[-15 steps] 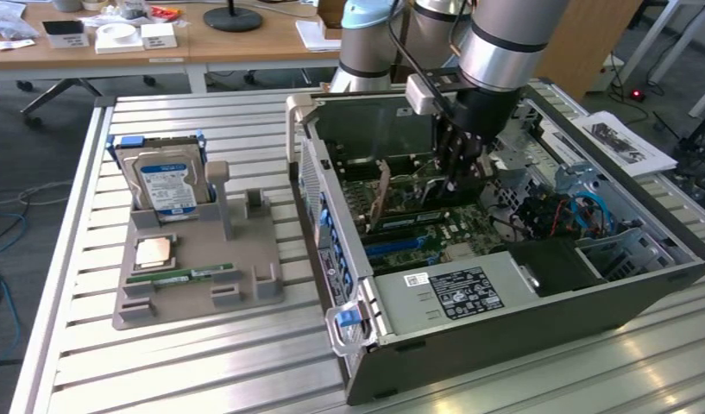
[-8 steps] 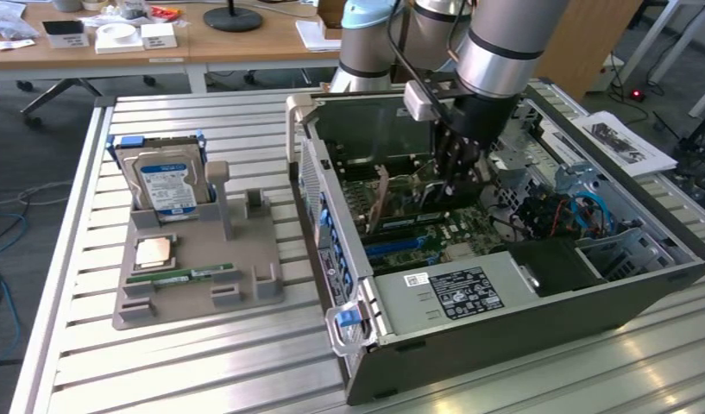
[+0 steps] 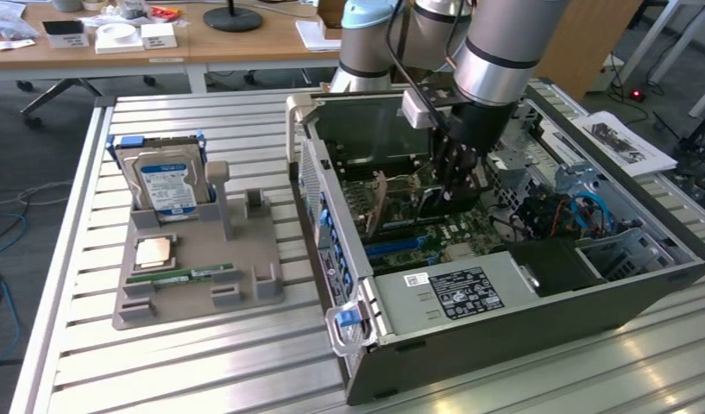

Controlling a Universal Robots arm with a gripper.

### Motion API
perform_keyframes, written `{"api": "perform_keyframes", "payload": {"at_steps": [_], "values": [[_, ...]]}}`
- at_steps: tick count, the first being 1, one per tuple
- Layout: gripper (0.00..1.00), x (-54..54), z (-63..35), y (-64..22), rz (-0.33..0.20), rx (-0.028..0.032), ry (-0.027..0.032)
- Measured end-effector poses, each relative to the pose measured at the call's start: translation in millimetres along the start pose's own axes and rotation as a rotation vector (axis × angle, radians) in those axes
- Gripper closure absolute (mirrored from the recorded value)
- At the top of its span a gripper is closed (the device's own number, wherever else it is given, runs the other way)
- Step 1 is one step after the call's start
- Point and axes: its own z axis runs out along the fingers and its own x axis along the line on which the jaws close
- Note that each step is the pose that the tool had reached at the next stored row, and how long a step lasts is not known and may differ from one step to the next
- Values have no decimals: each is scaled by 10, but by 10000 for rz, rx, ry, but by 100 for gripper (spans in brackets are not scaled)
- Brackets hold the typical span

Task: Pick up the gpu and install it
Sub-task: 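Insert the gpu into the slot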

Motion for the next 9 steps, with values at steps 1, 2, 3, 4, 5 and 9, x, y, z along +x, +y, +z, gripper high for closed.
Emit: {"api": "perform_keyframes", "payload": {"at_steps": [1,2,3,4,5,9], "values": [[73,2,9,1,-3,0,1],[73,3,18,3,-5,-1,1],[73,5,27,4,-8,-1,2],[73,5,35,5,-10,0,1],[73,6,39,6,-12,-1,1],[73,6,47,25,-14,-1,1]]}}
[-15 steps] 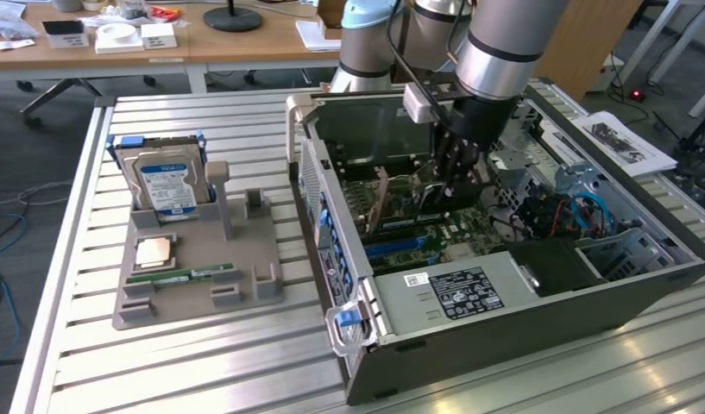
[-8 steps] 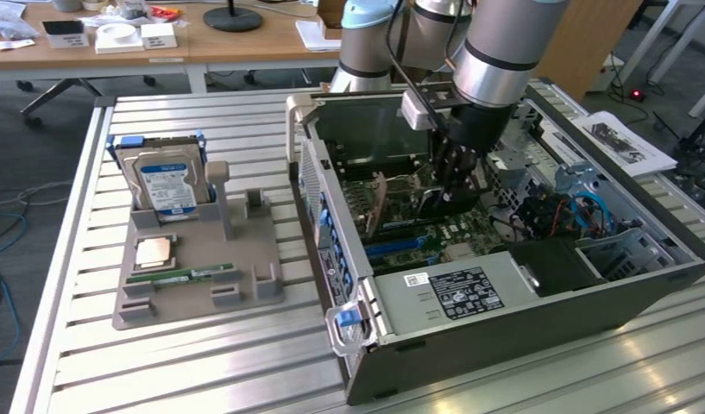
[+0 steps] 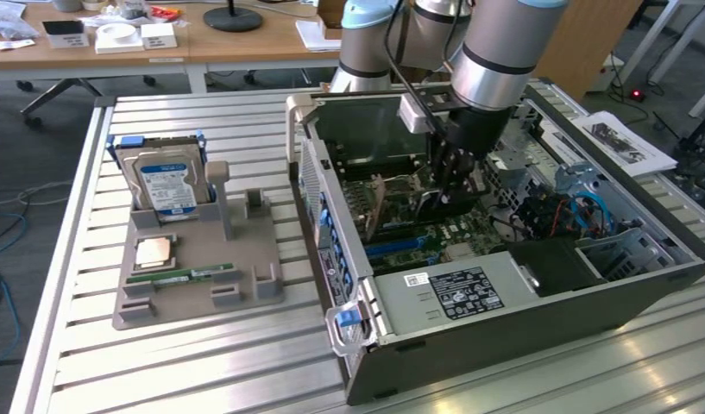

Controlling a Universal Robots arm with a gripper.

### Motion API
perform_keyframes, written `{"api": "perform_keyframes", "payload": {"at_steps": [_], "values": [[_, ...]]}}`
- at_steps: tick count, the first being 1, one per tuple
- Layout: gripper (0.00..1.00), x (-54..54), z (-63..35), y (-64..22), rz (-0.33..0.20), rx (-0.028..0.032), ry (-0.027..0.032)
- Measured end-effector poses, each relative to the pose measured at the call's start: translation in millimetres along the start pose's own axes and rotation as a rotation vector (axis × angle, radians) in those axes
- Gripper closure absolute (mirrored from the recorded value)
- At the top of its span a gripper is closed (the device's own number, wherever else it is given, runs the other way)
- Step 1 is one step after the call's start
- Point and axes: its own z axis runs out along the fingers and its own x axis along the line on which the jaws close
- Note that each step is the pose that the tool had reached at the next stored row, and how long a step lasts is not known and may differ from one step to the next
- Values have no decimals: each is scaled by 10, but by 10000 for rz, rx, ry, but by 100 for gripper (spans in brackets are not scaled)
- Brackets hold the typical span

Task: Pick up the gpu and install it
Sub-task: 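Insert the gpu into the slot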

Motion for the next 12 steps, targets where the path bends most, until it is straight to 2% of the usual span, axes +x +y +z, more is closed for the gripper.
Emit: {"api": "perform_keyframes", "payload": {"at_steps": [12], "values": [[73,1,6,77,-1,2,0]]}}
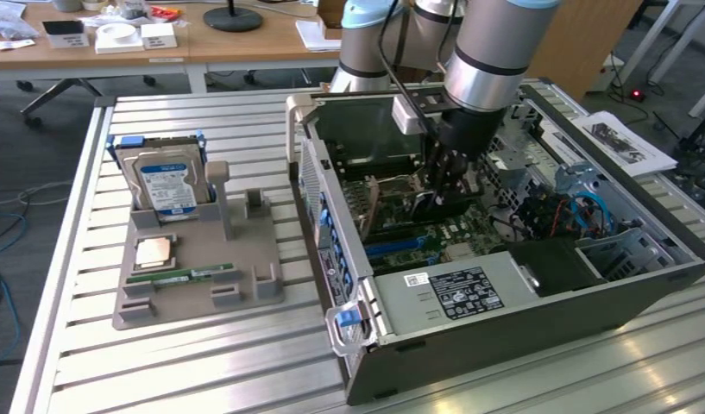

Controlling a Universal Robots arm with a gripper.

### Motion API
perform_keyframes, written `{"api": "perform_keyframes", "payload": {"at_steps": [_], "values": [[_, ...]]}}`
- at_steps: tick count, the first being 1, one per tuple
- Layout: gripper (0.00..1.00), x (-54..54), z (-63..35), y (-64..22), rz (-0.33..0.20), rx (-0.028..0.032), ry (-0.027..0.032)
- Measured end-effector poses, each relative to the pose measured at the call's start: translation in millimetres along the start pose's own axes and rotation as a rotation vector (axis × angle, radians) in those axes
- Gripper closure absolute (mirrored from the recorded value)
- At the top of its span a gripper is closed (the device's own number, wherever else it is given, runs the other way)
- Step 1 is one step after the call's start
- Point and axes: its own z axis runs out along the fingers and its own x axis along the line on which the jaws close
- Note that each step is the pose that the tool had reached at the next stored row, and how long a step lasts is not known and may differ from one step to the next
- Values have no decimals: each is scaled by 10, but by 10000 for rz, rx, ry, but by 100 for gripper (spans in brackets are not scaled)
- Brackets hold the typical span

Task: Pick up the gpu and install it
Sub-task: 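Insert the gpu into the slot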

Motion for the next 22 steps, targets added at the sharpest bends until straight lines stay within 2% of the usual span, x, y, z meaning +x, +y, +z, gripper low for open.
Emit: {"api": "perform_keyframes", "payload": {"at_steps": [4,9,17,22], "values": [[73,2,0,55,0,23,1],[73,24,18,71,-17,59,-3],[73,29,123,98,-18,61,-1],[73,30,135,101,-17,61,1]]}}
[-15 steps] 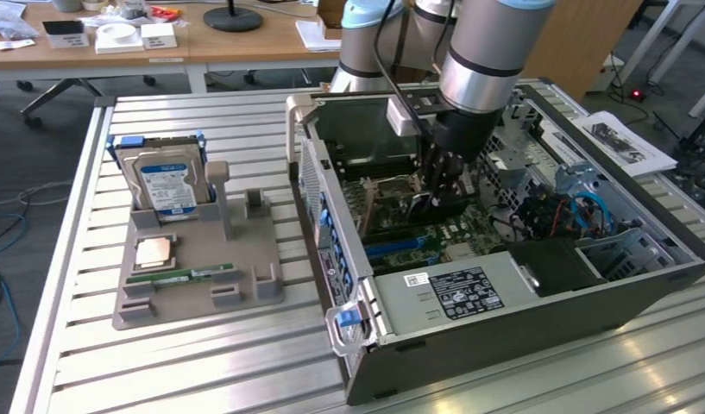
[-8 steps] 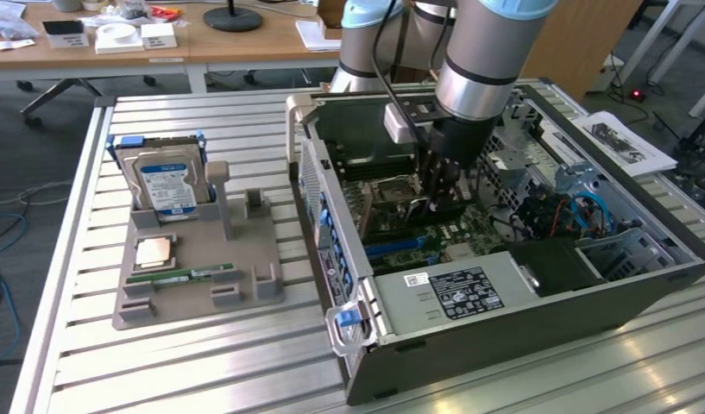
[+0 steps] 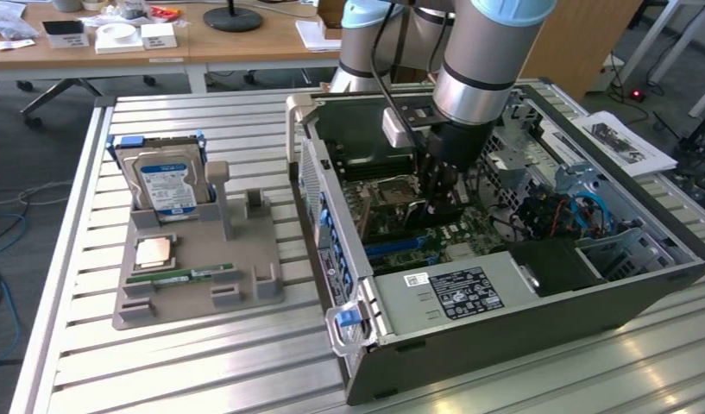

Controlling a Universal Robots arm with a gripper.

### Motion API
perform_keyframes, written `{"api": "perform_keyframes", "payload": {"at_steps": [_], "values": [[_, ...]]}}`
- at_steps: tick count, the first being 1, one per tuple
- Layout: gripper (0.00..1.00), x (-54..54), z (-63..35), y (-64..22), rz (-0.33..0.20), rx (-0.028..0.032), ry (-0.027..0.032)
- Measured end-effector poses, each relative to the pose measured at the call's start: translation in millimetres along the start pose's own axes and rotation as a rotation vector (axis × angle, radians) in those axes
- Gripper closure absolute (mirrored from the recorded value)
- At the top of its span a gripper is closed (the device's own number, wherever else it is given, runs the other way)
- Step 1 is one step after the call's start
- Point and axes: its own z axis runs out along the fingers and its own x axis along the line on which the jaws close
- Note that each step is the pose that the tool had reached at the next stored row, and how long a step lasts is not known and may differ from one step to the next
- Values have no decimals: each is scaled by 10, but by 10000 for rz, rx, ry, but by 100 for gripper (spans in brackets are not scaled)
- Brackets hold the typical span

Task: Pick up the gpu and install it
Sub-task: 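Insert the gpu into the slot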

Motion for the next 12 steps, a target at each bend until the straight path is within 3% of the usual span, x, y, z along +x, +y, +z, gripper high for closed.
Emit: {"api": "perform_keyframes", "payload": {"at_steps": [12], "values": [[73,0,3,38,1,1,-3]]}}
